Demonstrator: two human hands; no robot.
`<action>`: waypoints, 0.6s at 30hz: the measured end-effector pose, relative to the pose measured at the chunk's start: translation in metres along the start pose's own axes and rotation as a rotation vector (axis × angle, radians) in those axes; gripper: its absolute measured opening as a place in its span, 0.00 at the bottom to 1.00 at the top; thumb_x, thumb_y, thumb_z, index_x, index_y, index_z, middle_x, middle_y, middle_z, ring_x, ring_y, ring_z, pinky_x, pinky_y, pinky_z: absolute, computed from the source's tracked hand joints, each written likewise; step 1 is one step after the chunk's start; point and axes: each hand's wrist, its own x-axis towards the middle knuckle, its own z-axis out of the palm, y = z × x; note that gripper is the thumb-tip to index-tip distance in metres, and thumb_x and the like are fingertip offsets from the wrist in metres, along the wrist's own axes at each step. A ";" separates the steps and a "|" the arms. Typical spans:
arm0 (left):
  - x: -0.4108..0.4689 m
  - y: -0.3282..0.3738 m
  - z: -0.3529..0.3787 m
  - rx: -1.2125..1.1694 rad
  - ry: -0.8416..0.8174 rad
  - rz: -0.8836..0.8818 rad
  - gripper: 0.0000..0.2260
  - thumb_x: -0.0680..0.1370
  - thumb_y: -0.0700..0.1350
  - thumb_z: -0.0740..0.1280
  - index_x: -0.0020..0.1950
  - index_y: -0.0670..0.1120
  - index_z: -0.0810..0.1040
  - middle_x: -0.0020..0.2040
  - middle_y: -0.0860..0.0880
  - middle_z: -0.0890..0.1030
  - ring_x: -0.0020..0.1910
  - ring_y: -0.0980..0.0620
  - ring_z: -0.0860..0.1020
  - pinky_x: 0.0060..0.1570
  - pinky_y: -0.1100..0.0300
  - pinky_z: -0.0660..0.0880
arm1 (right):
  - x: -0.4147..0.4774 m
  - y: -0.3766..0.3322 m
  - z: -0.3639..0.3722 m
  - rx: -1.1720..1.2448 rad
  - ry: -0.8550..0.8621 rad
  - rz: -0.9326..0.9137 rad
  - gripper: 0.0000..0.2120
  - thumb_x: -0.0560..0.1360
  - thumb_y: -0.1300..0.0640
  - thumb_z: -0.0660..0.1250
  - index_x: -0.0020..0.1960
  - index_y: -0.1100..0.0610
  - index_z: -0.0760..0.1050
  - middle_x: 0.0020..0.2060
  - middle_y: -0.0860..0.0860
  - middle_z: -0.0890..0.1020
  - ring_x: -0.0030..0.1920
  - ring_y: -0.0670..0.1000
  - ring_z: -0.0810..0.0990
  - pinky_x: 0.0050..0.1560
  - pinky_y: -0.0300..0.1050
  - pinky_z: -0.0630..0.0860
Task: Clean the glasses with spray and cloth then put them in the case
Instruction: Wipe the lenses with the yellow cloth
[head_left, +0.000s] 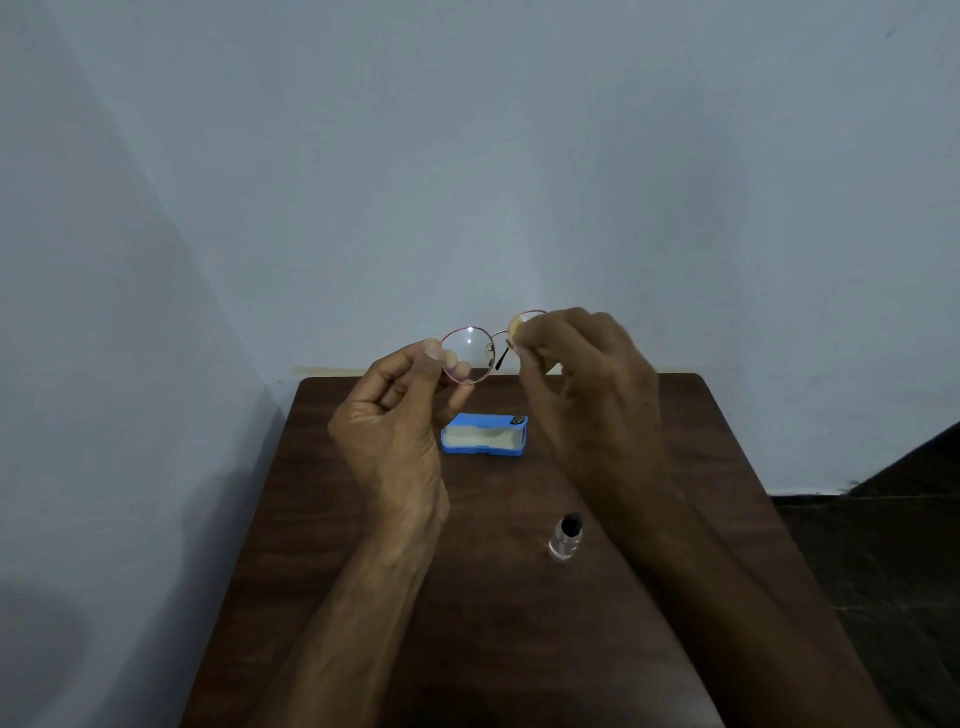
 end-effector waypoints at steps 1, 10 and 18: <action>0.001 0.000 -0.001 -0.004 -0.003 -0.004 0.01 0.79 0.37 0.73 0.49 0.40 0.85 0.39 0.47 0.86 0.38 0.50 0.85 0.44 0.56 0.84 | 0.000 0.002 0.000 -0.012 0.011 0.013 0.04 0.76 0.65 0.73 0.47 0.58 0.82 0.44 0.50 0.84 0.44 0.52 0.79 0.43 0.44 0.74; 0.005 0.002 -0.004 -0.019 0.001 -0.014 0.01 0.79 0.37 0.73 0.49 0.40 0.85 0.39 0.47 0.87 0.39 0.50 0.86 0.45 0.55 0.84 | -0.001 -0.004 0.002 0.000 0.002 -0.023 0.03 0.76 0.65 0.72 0.48 0.58 0.82 0.45 0.51 0.84 0.45 0.53 0.79 0.45 0.45 0.74; 0.007 0.004 -0.009 -0.030 0.012 -0.007 0.02 0.79 0.37 0.73 0.50 0.39 0.84 0.40 0.46 0.86 0.39 0.49 0.85 0.44 0.55 0.84 | -0.004 -0.010 0.006 0.001 -0.028 -0.054 0.04 0.75 0.65 0.71 0.47 0.58 0.82 0.44 0.51 0.83 0.44 0.53 0.77 0.45 0.39 0.70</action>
